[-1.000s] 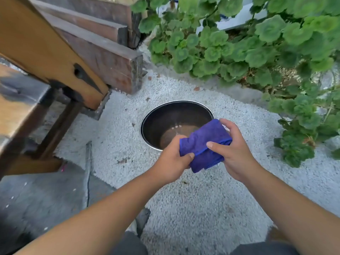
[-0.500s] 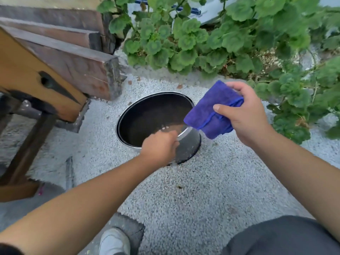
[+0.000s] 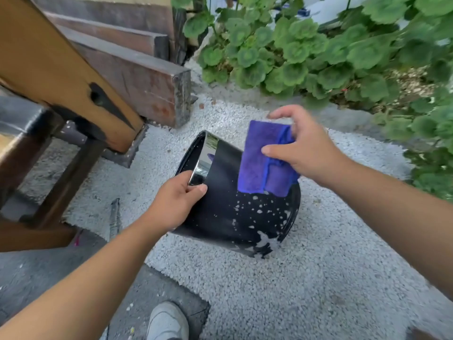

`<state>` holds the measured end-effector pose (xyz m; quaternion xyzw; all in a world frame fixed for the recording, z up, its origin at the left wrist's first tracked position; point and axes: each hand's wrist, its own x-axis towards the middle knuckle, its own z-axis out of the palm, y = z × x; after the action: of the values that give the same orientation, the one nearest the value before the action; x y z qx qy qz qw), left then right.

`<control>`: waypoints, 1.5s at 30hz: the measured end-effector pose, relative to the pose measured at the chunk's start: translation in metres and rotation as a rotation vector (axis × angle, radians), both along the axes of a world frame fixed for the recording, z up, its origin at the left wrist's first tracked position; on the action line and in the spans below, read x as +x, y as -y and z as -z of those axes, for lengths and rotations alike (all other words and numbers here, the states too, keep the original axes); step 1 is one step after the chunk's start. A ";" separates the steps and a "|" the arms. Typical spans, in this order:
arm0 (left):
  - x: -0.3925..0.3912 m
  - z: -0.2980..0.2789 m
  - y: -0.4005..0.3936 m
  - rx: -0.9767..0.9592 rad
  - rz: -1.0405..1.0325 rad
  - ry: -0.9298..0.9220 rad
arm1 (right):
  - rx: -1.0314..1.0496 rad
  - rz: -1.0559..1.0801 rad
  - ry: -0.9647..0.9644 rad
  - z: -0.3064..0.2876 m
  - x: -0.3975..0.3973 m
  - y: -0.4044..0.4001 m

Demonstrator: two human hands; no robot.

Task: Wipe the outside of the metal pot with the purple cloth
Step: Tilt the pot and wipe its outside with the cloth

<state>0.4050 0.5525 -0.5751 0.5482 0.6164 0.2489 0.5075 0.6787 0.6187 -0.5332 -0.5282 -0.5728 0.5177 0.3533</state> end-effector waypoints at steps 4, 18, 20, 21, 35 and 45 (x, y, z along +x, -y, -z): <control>-0.013 0.012 0.004 0.207 0.141 -0.270 | 0.096 -0.001 0.150 0.033 -0.070 0.004; -0.008 0.026 -0.010 0.585 0.345 -0.500 | 0.536 -0.023 0.711 0.081 -0.116 0.032; -0.014 0.028 -0.007 0.570 0.303 -0.516 | 0.524 0.008 0.744 0.088 -0.119 0.034; -0.017 0.030 -0.005 0.569 0.287 -0.523 | 0.519 0.029 0.744 0.093 -0.118 0.036; -0.023 0.039 -0.001 0.531 0.191 -0.592 | 0.076 0.279 0.946 0.139 -0.052 0.043; -0.018 0.036 0.000 0.575 0.229 -0.368 | 0.365 0.144 0.589 0.078 -0.133 0.043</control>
<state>0.3865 0.5521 -0.6108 0.7697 0.5368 0.2506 0.2378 0.5456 0.5752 -0.6115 -0.6220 -0.6946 0.2058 0.2970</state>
